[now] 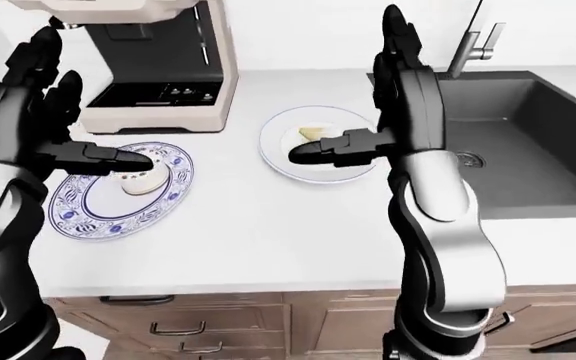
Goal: Move the dessert items from the plate to the tray.
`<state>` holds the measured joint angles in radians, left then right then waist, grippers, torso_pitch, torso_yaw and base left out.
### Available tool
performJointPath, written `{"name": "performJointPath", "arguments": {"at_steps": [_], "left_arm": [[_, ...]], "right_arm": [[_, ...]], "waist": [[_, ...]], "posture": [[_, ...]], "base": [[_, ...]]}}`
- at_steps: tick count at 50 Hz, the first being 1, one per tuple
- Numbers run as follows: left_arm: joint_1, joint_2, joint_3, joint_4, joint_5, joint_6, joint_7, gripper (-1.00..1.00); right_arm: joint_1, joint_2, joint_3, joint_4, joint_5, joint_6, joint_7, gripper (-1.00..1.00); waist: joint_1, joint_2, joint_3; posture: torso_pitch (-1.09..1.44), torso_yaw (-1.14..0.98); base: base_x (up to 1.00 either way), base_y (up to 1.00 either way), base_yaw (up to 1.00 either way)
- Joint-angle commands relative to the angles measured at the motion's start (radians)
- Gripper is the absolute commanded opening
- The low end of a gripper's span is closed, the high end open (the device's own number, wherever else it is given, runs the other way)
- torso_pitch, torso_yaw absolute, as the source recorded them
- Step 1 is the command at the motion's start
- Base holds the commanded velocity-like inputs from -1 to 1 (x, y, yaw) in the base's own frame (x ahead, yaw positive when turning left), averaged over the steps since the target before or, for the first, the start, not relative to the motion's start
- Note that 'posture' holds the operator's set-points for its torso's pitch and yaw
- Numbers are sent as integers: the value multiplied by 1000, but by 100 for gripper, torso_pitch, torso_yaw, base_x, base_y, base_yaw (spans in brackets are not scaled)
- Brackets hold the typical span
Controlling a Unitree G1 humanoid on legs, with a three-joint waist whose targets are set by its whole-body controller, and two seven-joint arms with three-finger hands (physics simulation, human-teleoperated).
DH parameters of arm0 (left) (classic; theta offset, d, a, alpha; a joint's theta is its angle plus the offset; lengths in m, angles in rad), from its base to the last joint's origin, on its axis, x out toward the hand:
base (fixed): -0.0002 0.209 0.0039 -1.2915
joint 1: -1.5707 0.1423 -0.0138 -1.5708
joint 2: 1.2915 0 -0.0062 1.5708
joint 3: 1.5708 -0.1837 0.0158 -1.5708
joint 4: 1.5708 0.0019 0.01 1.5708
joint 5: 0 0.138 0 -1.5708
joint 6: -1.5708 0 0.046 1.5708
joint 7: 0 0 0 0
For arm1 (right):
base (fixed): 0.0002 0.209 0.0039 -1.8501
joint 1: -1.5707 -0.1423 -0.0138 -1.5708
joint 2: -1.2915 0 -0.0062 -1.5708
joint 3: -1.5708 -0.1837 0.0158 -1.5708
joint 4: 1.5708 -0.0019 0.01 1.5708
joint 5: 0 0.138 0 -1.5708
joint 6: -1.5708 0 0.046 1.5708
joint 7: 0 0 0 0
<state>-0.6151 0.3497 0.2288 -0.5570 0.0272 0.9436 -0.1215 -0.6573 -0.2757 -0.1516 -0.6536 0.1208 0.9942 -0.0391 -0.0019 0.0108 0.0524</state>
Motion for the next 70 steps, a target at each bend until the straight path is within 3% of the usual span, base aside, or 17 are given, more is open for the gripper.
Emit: {"name": "performJointPath", "arguments": {"at_steps": [1, 9, 13, 16, 25, 30, 34, 42, 47, 57, 70], "left_arm": [[-34, 14, 11, -26, 3, -36, 3, 100], [-55, 26, 14, -18, -4, -28, 4, 100], [-52, 21, 14, -10, -12, -40, 5, 100], [-49, 14, 28, -16, -33, -25, 4, 100], [-40, 34, 38, -35, -74, -20, 20, 100], [-17, 35, 57, -47, -98, -39, 15, 100], [-11, 39, 66, -66, -116, -33, 24, 100], [-21, 62, 85, -87, -145, -5, 36, 100], [-24, 73, 82, -87, -155, -2, 42, 100], [-16, 74, 73, -82, -157, -13, 47, 100], [4, 71, 74, -87, -150, -24, 39, 100]], "right_arm": [[-59, -19, -3, -15, -34, 13, 7, 100], [-240, -64, 65, 169, -193, 90, 118, 100], [-367, -107, 125, 390, -298, 57, 253, 100], [-452, -113, 138, 549, -401, -12, 355, 100], [-638, -75, 129, 988, -593, -245, 479, 100], [-745, -98, 128, 1249, -675, -393, 512, 100], [-804, -119, 158, 1400, -777, -480, 590, 100], [-848, -119, 162, 1502, -924, -610, 752, 100], [-834, -115, 163, 1467, -996, -662, 864, 100], [-790, -94, 146, 1408, -1064, -700, 967, 100], [-814, -70, 143, 1559, -1080, -762, 876, 100]], "waist": [[0, 1, -27], [5, -8, -28], [6, -5, -28], [2, 0, -31], [0, 14, -36], [-3, 20, -40], [-6, 22, -41], [-12, 26, -33], [-14, 27, -27], [-12, 25, -21], [-10, 26, -24]], "posture": [[0, 0], [0, 0], [0, 0], [0, 0], [0, 0], [0, 0], [0, 0], [0, 0], [0, 0], [0, 0], [0, 0]], "base": [[0, 0, 0], [0, 0, 0], [0, 0, 0], [0, 0, 0], [0, 0, 0], [0, 0, 0], [0, 0, 0], [0, 0, 0], [0, 0, 0], [0, 0, 0], [0, 0, 0]]}}
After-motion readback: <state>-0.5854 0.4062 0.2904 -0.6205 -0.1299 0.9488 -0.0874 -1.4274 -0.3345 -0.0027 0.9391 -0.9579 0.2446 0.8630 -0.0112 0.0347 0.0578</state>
